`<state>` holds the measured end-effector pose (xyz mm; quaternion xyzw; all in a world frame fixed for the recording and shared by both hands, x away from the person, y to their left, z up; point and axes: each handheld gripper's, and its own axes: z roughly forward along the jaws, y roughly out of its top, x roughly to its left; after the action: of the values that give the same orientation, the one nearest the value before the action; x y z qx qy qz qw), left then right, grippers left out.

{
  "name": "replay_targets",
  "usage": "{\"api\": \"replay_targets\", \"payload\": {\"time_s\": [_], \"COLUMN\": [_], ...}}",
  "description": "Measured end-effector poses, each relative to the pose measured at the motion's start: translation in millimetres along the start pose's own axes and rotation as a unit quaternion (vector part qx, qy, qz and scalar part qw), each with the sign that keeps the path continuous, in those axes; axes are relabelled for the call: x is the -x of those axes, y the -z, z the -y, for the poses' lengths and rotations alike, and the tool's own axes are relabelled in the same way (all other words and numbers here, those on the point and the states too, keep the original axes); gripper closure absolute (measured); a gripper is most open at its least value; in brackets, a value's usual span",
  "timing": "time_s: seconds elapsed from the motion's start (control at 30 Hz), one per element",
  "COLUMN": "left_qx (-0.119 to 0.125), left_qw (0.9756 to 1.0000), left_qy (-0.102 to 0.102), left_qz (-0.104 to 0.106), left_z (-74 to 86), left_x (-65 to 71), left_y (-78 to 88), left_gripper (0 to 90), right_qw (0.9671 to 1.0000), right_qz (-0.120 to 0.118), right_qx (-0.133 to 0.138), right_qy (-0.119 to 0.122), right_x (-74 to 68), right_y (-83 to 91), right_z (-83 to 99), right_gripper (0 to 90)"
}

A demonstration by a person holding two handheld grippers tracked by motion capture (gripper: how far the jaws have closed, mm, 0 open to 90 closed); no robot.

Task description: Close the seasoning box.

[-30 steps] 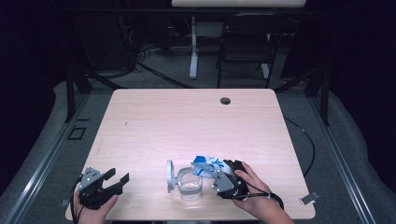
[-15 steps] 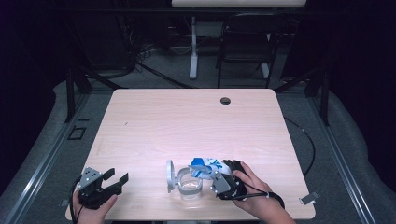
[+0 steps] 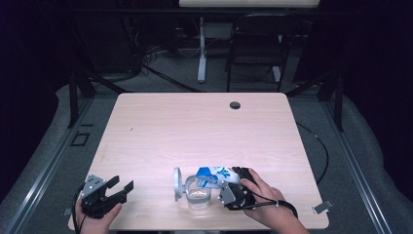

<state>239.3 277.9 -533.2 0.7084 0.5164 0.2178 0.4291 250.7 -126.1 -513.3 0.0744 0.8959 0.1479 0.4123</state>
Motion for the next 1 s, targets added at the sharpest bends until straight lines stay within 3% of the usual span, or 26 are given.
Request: {"api": "replay_targets", "payload": {"time_s": [0.33, 0.4, 0.63, 1.0], "left_qx": [0.000, 0.000, 0.000, -0.001], "left_qw": [1.0000, 1.0000, 1.0000, 1.0000], "left_qy": [0.000, 0.000, 0.002, 0.002], "left_qz": [0.000, 0.000, -0.002, -0.002], "left_z": [0.0, 0.0, 0.1, 0.3], "left_x": [0.1, -0.1, -0.7, -0.8], "left_y": [0.1, 0.1, 0.0, -0.1], "left_gripper": [39.9, 39.9, 39.9, 39.9], "right_qw": [0.9998, 0.9994, 0.9991, 0.9963], "right_qz": [0.007, 0.015, 0.018, 0.038], "right_qx": [-0.002, -0.011, -0.014, -0.029], "right_qy": [0.017, 0.031, 0.036, 0.071], "right_x": [1.6, 2.7, 3.3, 3.5], "right_y": [-0.6, -0.2, -1.2, -0.6], "right_z": [-0.4, -0.5, 0.4, -0.2], "right_gripper": [38.3, 38.3, 38.4, 38.4]}}
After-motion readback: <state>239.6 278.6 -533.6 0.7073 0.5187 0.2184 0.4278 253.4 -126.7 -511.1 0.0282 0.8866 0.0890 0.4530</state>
